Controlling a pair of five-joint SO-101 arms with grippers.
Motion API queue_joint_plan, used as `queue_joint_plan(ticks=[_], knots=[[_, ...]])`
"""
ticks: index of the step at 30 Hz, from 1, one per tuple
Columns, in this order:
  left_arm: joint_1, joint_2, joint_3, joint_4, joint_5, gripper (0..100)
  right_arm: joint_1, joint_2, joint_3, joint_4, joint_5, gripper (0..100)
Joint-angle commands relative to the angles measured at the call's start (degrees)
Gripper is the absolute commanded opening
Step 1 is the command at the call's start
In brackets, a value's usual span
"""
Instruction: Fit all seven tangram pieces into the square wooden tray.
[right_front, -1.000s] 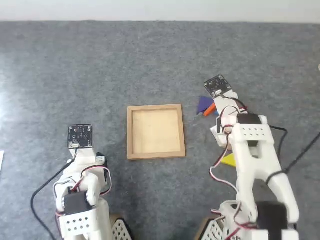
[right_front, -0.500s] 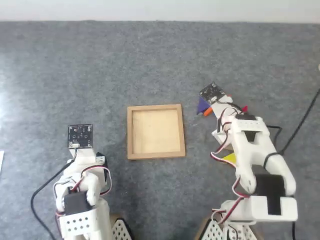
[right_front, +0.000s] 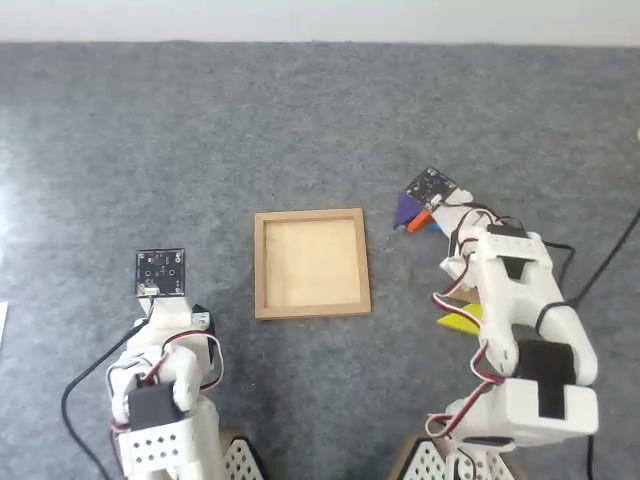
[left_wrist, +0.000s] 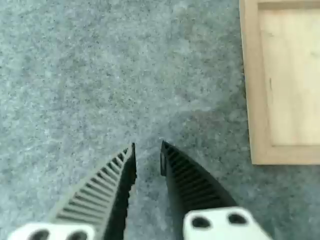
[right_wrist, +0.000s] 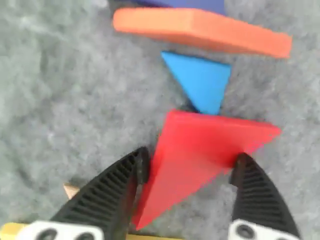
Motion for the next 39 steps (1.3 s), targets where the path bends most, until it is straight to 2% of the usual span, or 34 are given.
queue_joint_plan(ticks=[1, 8, 15, 24, 26, 36, 39], knots=[[0.0, -1.1, -0.7, 0.2, -0.1, 8, 0.6, 0.7, -3.4, -0.7, 2.6, 20.3], [0.0, -1.1, -0.7, 0.2, -0.1, 8, 0.8, 1.0, -4.0, -0.9, 2.8, 19.1], [0.0, -1.1, -0.7, 0.2, -0.1, 8, 1.0, 0.8, -4.1, -0.7, 5.1, 4.9], [0.0, -1.1, -0.7, 0.2, -0.1, 8, 5.7, 0.6, -4.0, -1.0, 4.6, 3.5], [0.0, -1.1, -0.7, 0.2, -0.1, 8, 6.6, 0.5, -4.3, -1.0, 2.2, 0.9], [0.0, -1.1, -0.7, 0.2, -0.1, 8, 8.0, 0.3, -7.8, -0.8, -11.6, 0.8], [0.0, -1.1, -0.7, 0.2, -0.1, 8, 8.0, -1.8, -9.2, 2.3, -15.6, 0.8]])
